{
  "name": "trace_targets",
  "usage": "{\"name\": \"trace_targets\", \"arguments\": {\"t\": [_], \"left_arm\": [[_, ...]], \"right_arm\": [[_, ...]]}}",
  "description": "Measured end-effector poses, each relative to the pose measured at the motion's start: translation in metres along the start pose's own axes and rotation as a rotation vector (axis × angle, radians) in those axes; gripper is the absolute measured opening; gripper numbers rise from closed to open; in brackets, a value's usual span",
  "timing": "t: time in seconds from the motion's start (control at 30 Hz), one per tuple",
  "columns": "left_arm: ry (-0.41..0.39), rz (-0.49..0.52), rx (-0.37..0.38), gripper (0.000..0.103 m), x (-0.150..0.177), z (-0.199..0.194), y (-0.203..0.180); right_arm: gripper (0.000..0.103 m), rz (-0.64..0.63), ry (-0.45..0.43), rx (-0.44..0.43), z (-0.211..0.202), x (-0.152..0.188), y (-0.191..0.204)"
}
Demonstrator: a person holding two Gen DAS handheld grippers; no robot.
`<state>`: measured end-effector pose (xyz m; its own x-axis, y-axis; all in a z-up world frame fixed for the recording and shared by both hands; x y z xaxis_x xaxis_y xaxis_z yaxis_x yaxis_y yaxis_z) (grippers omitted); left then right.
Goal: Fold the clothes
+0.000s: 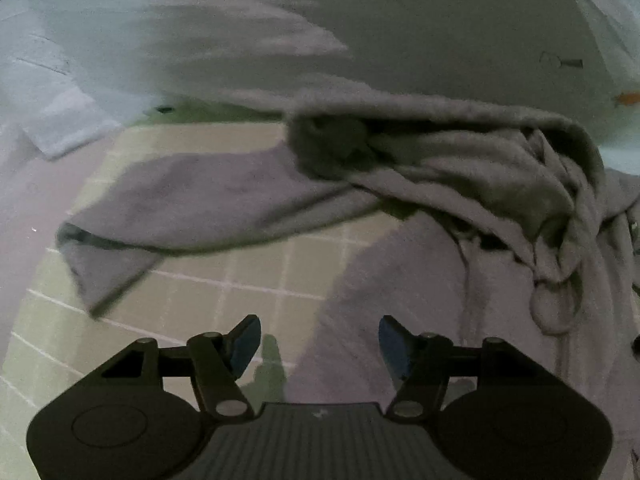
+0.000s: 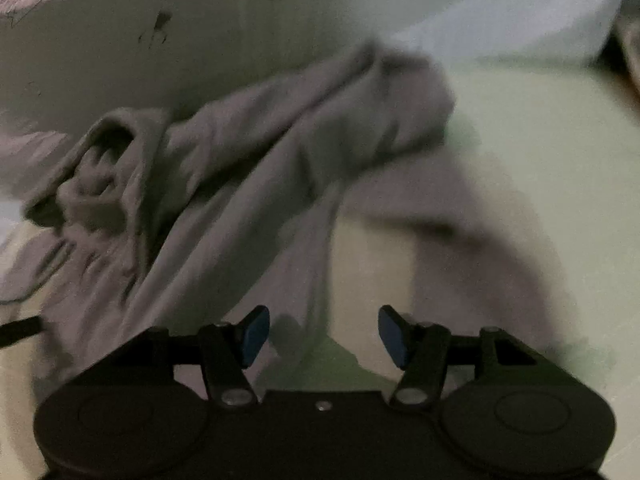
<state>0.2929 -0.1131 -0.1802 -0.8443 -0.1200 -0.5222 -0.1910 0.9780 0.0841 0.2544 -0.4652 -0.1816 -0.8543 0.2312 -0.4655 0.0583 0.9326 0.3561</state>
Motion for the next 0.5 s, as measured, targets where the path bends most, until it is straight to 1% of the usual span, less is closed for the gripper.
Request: {"name": "trace_targets", "arguments": {"t": [0.03,0.07,0.1,0.13,0.17,0.2,0.23,0.27,0.3,0.33,0.37,0.43,0.5], "left_arm": [[0.02,-0.03,0.016,0.068,-0.001,0.006,0.002],[0.024,-0.055,0.024,0.068,-0.001,0.009,0.002],[0.023,-0.077,0.03,0.068,0.0,0.01,0.002],[0.023,-0.077,0.034,0.067,0.0,0.01,0.0],[0.023,-0.07,0.037,0.059,-0.001,0.01,-0.001],[0.02,-0.064,0.036,0.044,-0.002,0.009,-0.004],[0.022,-0.061,0.037,0.038,-0.002,0.009,-0.006],[0.027,-0.066,0.037,0.031,-0.002,0.008,-0.007],[0.027,-0.079,0.038,0.02,-0.002,0.005,-0.007],[0.026,-0.091,0.041,0.018,-0.002,0.001,-0.007],[0.023,-0.106,0.043,0.014,-0.001,-0.005,-0.006],[0.009,-0.134,0.041,0.012,0.001,-0.019,-0.005],[-0.013,-0.177,0.06,0.011,0.01,-0.052,0.005]], "right_arm": [[0.062,-0.004,0.003,-0.005,0.001,0.002,0.002],[0.064,-0.007,0.007,-0.01,0.003,0.005,0.004],[0.064,-0.013,0.009,-0.015,0.004,0.006,0.006],[0.064,-0.021,0.01,-0.018,0.004,0.005,0.007],[0.062,-0.027,0.01,-0.022,0.005,0.004,0.008],[0.057,-0.028,0.009,-0.028,0.005,0.005,0.009],[0.052,-0.03,0.01,-0.033,0.005,0.005,0.01],[0.041,-0.033,0.015,-0.035,0.006,0.006,0.01],[0.025,-0.04,0.02,-0.04,0.006,0.006,0.01],[0.017,-0.053,0.027,-0.05,0.006,0.005,0.012],[0.011,-0.064,0.028,-0.056,0.006,0.005,0.015],[0.008,-0.074,0.008,-0.061,-0.002,0.005,0.018],[0.008,-0.055,-0.034,-0.103,-0.022,0.004,0.018]]}}
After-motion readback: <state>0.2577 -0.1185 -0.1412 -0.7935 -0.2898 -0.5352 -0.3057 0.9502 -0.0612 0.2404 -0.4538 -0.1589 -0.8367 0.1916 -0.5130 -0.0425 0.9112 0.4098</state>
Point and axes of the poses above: each gripper's, at about its wrist camera, not at the fingertips, and z roughly the way its jaws point, y to its left, x to its underside, the point moved 1 cm from there along z, roughly the way its jaws point, and after that the axes turned 9 degrees about -x, right-handed, at the moved point
